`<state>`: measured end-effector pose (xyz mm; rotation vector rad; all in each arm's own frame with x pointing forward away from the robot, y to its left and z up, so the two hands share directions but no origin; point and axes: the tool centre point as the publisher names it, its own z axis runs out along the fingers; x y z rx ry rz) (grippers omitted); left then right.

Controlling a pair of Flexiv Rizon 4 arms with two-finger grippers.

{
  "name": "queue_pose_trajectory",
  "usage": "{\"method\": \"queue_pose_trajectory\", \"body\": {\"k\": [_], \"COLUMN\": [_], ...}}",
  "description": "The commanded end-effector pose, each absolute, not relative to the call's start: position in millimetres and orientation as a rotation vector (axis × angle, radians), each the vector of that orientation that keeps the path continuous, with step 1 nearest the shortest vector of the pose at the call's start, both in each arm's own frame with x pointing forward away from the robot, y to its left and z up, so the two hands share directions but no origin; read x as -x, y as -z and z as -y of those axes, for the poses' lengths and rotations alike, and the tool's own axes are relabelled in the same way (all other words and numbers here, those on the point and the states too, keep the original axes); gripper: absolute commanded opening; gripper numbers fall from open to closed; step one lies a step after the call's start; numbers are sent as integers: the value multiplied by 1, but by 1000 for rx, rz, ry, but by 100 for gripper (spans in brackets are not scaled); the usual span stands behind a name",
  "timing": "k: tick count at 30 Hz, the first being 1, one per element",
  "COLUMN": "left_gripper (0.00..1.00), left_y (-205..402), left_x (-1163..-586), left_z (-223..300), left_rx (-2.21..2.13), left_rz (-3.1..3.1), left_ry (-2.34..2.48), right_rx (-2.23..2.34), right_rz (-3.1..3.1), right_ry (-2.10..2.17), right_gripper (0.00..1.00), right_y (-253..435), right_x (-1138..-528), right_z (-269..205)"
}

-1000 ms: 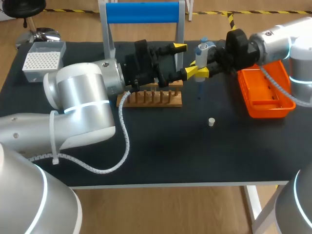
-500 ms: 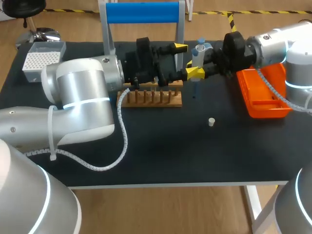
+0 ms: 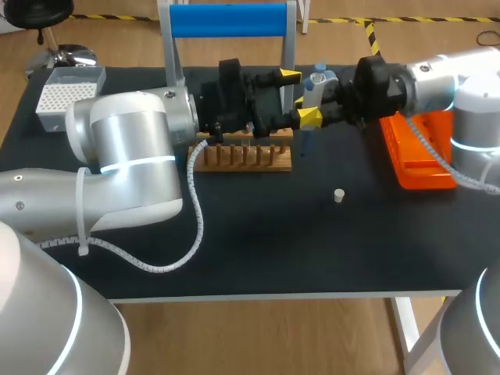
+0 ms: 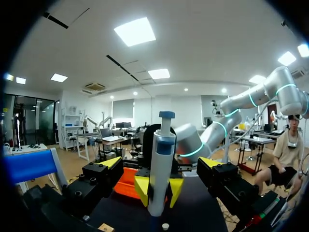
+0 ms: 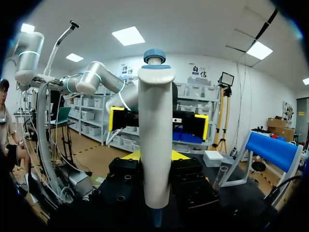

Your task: Invert the test tube, pick up the pipette, mount the tip to pipette, aspirate from beaker and dispense into the tube, eject the tip, return the pipette, and cap with the stopper.

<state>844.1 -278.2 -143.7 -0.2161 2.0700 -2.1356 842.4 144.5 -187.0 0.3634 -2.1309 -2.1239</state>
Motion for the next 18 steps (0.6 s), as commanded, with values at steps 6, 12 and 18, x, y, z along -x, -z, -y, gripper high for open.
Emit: {"method": "queue_pose_trajectory", "body": {"k": [6, 12, 18], "left_gripper": [100, 100, 93], "left_y": [143, 143, 143], "left_x": [-845, -845, -845], "left_z": [279, 279, 279], "left_rx": [216, 216, 216], "left_rz": [-2073, -2073, -2073], "left_ry": [2136, 2136, 2136], "right_rx": [-342, -334, -326], "right_rz": [2111, 2109, 2109], "right_ry": [2149, 2150, 2149], "right_gripper": [0, 0, 0], "right_y": [187, 187, 186], "right_x": [-843, -844, -845], "right_z": [-154, -156, -157]}}
